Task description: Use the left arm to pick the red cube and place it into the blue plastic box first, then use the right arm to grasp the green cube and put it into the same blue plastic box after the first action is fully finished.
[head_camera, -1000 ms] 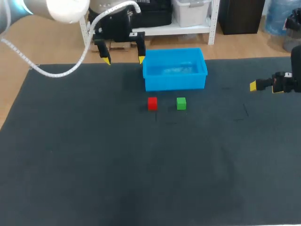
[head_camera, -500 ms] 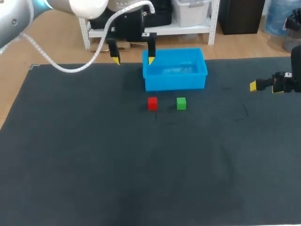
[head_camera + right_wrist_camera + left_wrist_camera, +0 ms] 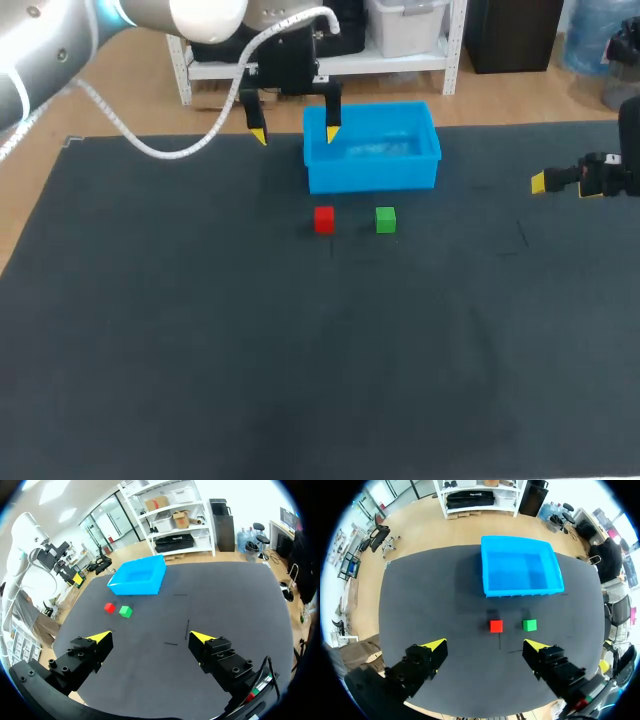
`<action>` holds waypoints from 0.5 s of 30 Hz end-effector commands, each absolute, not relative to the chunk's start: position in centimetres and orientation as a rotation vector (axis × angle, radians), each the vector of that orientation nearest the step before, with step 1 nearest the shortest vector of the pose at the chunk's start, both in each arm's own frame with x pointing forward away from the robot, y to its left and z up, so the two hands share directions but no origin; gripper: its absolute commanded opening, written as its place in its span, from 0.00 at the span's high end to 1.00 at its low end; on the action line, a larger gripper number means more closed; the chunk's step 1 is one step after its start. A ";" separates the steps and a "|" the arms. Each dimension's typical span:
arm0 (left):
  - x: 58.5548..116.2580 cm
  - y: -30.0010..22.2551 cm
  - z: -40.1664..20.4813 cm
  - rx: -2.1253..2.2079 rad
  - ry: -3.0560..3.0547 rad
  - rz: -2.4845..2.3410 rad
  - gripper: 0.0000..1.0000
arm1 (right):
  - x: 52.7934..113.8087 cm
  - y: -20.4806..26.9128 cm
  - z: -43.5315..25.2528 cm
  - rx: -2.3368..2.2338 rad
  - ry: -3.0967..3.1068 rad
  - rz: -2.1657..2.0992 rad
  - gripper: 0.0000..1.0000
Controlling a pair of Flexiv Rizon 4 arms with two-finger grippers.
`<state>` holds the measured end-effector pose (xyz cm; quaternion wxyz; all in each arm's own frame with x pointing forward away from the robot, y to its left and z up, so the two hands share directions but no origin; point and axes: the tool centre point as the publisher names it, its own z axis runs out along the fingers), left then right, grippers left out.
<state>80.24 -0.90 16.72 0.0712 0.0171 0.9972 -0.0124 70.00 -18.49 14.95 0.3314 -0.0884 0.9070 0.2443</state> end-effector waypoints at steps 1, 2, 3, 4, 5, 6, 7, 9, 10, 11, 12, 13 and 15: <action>80.8 -1.2 16.3 0.052 3.017 -0.044 0.00 | 70.0 -18.5 15.0 -0.231 2.372 0.636 0.00; 80.8 -1.3 16.2 0.051 3.019 -0.045 0.00 | 70.0 -18.5 15.0 -0.231 2.372 0.636 0.00; 80.8 -1.4 16.1 0.050 3.020 -0.049 0.00 | 70.0 -18.5 15.0 -0.231 2.372 0.636 0.00; 80.8 -1.5 16.0 0.050 3.022 -0.051 0.00 | 70.0 -18.5 15.0 -0.231 2.372 0.636 0.00; 80.8 -1.5 15.9 0.051 3.023 -0.053 0.00 | 70.0 -18.5 15.0 -0.231 2.372 0.636 0.00; 80.8 -1.6 15.8 0.052 3.025 -0.056 0.00 | 70.0 -18.5 15.0 -0.231 2.372 0.636 0.00; 80.8 -1.6 15.7 0.053 3.025 -0.057 0.00 | 70.0 -18.5 15.0 -0.231 2.372 0.636 0.00; 80.8 -1.7 15.4 0.053 3.027 -0.059 0.00 | 70.0 -18.5 15.0 -0.231 2.372 0.636 0.00; 80.8 -1.7 15.3 0.053 3.028 -0.059 0.00 | 70.0 -18.5 15.0 -0.231 2.372 0.636 0.00; 80.7 -1.7 15.2 0.053 3.030 -0.059 0.00 | 70.0 -18.5 15.0 -0.231 2.372 0.636 0.00; 80.6 -1.8 15.0 0.055 3.033 -0.059 0.00 | 70.0 -18.5 15.0 -0.231 2.372 0.636 0.00; 80.5 -1.8 14.9 0.057 3.036 -0.057 0.00 | 70.0 -18.5 15.0 -0.231 2.372 0.636 0.00; 80.4 -1.9 14.6 0.060 3.041 -0.054 0.00 | 70.0 -18.5 15.0 -0.231 2.372 0.636 0.00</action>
